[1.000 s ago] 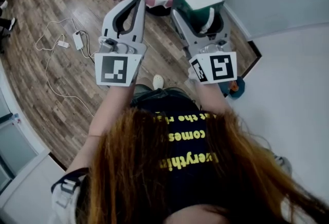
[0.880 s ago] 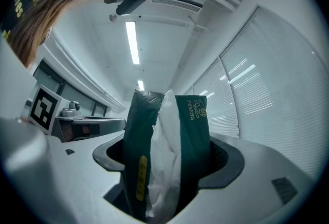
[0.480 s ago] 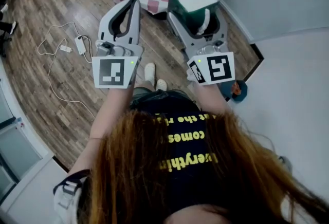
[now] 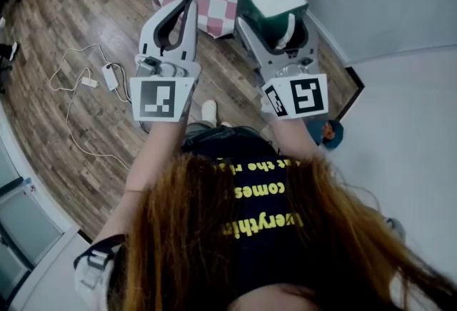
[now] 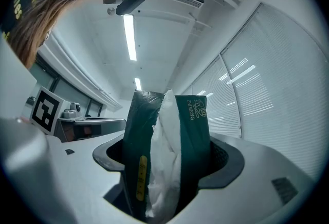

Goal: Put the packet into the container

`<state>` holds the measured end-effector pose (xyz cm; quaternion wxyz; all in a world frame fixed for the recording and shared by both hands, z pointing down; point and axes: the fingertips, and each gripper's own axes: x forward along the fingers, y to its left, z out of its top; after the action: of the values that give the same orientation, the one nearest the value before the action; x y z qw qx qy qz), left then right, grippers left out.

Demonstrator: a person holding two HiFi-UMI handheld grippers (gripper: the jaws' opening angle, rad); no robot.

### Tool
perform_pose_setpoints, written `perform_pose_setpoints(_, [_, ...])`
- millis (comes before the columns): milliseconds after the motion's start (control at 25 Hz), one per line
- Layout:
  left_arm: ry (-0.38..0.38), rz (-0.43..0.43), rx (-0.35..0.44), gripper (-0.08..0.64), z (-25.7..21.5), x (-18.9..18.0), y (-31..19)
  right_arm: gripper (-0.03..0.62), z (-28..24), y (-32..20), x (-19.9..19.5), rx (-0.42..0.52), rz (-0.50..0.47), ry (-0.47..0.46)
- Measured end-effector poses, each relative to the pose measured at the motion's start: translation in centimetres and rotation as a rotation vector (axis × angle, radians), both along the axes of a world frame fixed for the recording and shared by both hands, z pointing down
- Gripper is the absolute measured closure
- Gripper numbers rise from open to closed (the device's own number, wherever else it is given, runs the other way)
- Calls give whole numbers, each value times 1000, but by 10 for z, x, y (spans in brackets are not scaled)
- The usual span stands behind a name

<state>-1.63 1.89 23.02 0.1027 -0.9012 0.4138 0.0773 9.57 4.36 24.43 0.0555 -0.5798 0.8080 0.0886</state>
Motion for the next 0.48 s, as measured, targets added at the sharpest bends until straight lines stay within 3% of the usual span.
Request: perform_pose_setpoints(480, [11,16,-20,558,8,-13,-52,207,3,-50,-10,-9,20,5])
